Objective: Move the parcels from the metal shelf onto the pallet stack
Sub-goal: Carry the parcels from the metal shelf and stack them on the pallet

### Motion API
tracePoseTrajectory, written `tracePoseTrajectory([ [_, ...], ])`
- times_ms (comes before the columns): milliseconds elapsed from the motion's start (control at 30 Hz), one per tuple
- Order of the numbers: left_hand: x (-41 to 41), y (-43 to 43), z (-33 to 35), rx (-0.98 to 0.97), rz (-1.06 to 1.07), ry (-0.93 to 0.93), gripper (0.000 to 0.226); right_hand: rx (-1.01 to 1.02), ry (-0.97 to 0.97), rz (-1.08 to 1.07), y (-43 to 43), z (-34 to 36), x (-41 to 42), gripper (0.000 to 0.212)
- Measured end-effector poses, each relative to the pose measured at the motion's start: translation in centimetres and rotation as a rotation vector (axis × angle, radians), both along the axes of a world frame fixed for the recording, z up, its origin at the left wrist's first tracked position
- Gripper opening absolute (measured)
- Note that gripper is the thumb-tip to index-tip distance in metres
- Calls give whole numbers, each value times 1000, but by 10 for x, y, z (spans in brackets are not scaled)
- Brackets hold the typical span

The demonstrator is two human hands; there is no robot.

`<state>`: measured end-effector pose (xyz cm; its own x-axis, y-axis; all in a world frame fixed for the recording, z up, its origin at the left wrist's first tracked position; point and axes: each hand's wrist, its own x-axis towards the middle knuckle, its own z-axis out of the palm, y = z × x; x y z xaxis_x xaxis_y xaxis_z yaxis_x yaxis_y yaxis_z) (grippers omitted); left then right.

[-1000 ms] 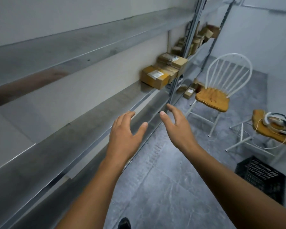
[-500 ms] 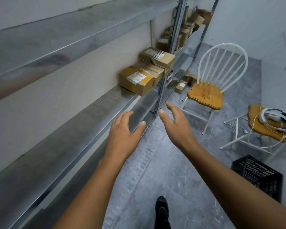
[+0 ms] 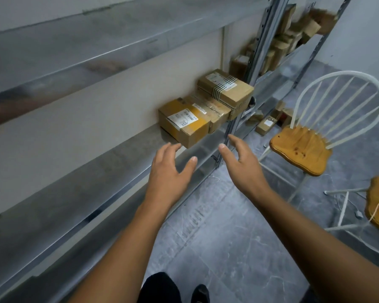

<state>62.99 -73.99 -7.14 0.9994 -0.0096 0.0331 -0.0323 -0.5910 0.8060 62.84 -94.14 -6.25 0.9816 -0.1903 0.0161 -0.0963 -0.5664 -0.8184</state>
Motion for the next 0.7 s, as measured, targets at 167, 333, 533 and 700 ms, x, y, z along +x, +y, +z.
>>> tracePoseTrajectory([
  [167, 51, -2, -21, -18, 53, 49, 59, -110, 35, 41, -1, -13, 60, 68],
  [333, 108, -2, -42, -52, 73, 104, 62, -211, 88, 65, 0, -20, 122, 68],
  [533, 166, -3, -63, -93, 88, 135, 70, -285, 134, 127, 3, -36, 190, 67],
  [700, 185, -13, -72, -134, 127, 212, 91, -364, 145, 137, 9, -61, 223, 63],
])
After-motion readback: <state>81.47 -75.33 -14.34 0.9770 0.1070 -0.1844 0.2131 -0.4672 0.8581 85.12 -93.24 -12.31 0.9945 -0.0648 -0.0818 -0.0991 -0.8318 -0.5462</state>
